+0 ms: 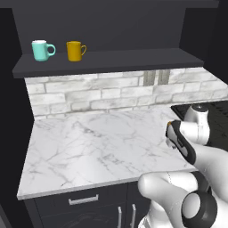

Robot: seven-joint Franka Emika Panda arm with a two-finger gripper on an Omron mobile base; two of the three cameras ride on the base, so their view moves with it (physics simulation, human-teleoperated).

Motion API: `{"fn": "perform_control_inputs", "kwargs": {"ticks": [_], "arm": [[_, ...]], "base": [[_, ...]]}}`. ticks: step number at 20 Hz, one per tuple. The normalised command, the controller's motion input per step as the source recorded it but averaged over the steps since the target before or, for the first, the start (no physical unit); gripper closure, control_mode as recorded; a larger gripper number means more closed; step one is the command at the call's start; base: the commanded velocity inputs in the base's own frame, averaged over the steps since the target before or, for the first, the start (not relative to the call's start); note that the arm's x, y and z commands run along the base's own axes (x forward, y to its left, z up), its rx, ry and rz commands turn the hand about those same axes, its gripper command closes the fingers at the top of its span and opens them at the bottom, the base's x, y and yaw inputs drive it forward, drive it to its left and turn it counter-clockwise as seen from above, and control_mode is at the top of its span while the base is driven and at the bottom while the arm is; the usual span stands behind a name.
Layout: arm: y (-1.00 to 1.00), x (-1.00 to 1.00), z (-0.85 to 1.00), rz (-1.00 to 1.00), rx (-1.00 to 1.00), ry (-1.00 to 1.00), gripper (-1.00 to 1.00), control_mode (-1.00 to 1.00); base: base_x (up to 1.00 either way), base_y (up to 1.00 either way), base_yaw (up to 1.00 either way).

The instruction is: Pick the mug on the counter and place it in the cabinet with the handle facing the right, like the mugs already inside.

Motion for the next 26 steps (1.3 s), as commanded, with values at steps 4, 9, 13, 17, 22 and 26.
{"fn": "perform_control_inputs", "kwargs": {"ticks": [4, 9, 13, 17, 22, 26], "arm": [[-0.23, 0.08, -0.22, 0.02, 0.0, -0.02, -1.0, -1.0], [-0.24, 0.09, -0.04, 0.05, 0.0, -0.04, -1.0, -1.0], [-0.24, 0.13, 0.0, 0.06, 0.0, -0.02, -1.0, -1.0], [-0.24, 0.21, 0.0, 0.06, 0.0, -0.01, -1.0, -1.0], [-0.15, 0.31, 0.0, 0.04, 0.04, -0.01, -1.0, -1.0], [-0.11, 0.46, 0.0, 0.0, 0.05, 0.0, -1.0, -1.0]], "base": [[0.0, 0.0, 0.0], [0.0, 0.0, 0.0], [0.0, 0.0, 0.0], [0.0, 0.0, 0.0], [0.0, 0.0, 0.0], [0.0, 0.0, 0.0]]}}
